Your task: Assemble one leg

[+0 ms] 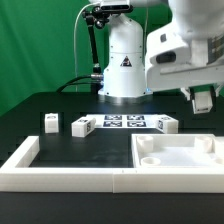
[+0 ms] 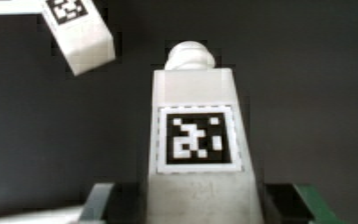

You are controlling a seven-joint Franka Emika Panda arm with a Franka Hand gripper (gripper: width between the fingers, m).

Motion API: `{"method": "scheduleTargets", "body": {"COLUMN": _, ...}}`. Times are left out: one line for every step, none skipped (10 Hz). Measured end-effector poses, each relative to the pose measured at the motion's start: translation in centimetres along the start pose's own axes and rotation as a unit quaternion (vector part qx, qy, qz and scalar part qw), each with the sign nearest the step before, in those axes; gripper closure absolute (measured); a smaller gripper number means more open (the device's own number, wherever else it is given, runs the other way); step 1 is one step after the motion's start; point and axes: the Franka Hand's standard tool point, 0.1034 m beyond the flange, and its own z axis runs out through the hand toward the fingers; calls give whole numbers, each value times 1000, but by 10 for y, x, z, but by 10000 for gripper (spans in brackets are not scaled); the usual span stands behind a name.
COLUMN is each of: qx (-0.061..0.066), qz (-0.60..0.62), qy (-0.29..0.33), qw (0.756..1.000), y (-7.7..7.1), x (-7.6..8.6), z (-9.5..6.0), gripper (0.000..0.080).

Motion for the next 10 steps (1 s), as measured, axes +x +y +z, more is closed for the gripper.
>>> {"method": "scheduleTargets", "body": {"qx": -7, "qz": -3, "qy": 35, "qw": 999, "y": -7, "x": 2, "z": -8, "gripper": 509}}
{"method": "scheduleTargets", "body": {"qx": -9, "qz": -3, "qy": 71, "qw": 997, "y": -10, "x": 2, "z": -4, "gripper": 509}}
{"method": "scheduleTargets", "body": {"qx": -8, "qz": -4, "qy": 112, "qw": 994, "y": -9, "x": 5, "z": -5, "gripper": 509}}
{"method": "scheduleTargets", "body": {"qx": -8, "qz": -6, "qy": 146, "qw": 989, "y": -9, "x": 6, "z": -6, "gripper": 509}}
{"method": "scheduleTargets", "body": {"qx": -8, "qz": -9, "qy": 173, "qw": 985, "y": -10, "x": 8, "z": -6, "gripper": 509}}
{"method": "scheduleTargets", "body": {"qx": -11, "qz": -23, "qy": 205, "qw": 978, "y": -8, "x": 10, "z": -9, "gripper": 509}}
{"method": "scheduleTargets", "body": {"qx": -18, "qz": -37, "qy": 219, "qw": 975, "y": -2, "x": 12, "z": -17, "gripper": 509}}
{"method": "scheduleTargets", "body": {"qx": -19, "qz": -45, "qy": 255, "qw": 966, "y": 0, "x": 18, "z": -33, "gripper": 509}}
{"method": "scheduleTargets", "body": {"qx": -25, "qz": -61, "qy": 283, "qw": 957, "y": 1, "x": 22, "z": -45, "gripper": 509}}
{"method": "scheduleTargets", "body": {"qx": -26, "qz": -69, "qy": 300, "qw": 951, "y": 2, "x": 27, "z": -51, "gripper": 509}}
